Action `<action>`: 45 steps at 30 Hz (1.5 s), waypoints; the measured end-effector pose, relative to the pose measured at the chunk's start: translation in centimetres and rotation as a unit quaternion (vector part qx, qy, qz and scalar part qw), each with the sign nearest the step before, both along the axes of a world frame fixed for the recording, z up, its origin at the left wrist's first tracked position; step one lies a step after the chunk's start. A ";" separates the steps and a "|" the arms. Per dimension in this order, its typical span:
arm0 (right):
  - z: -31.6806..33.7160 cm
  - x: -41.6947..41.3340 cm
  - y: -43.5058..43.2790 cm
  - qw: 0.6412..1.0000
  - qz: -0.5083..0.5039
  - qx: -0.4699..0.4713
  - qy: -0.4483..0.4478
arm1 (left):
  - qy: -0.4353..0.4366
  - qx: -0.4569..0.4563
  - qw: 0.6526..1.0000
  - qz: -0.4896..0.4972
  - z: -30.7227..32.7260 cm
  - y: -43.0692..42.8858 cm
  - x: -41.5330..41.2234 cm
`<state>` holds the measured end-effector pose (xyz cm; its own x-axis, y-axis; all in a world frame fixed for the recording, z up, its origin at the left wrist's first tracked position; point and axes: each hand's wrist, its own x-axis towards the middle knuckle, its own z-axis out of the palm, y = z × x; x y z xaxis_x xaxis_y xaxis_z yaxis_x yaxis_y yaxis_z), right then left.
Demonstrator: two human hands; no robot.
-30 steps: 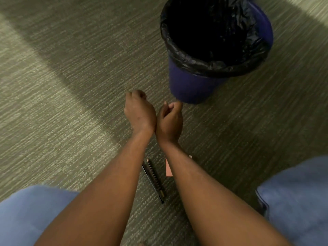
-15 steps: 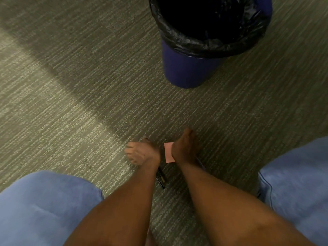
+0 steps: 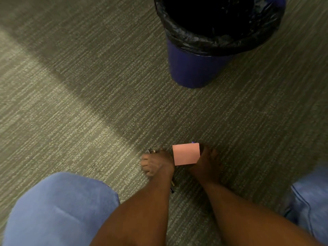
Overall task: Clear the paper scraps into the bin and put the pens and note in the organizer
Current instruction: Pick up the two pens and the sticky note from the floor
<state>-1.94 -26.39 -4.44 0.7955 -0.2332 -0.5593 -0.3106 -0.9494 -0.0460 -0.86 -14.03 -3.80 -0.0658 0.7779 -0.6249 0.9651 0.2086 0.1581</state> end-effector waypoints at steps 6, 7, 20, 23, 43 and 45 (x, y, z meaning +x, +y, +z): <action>0.2 0.1 -0.1 1.000 0.010 -0.006 0.016 | -0.002 0.009 0.999 -0.038 -0.5 -0.4 0.0; 0.2 0.2 -0.1 1.000 0.011 -0.002 0.014 | -0.009 0.004 0.999 -0.048 -0.7 -0.4 -0.1; -0.4 0.7 -0.4 0.985 -0.104 0.136 -0.017 | 0.027 0.046 0.955 -0.292 -1.9 -1.4 -0.7; -0.4 1.0 0.0 0.986 -0.115 0.120 -0.015 | 0.036 0.051 0.927 -0.369 -2.2 -1.1 -0.8; 0.4 2.9 1.8 0.962 -0.209 0.168 0.044 | -0.044 0.021 0.935 -0.350 -0.4 0.4 0.6; 0.3 2.8 2.1 0.960 -0.207 0.184 0.044 | -0.081 0.008 0.957 -0.279 -0.2 0.7 0.8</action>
<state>0.91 -24.33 -4.15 0.6235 -0.2938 -0.7245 -0.6761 -0.6680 -0.3110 -0.11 -13.33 -4.00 0.4597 0.6725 -0.5800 0.8879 -0.3354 0.3149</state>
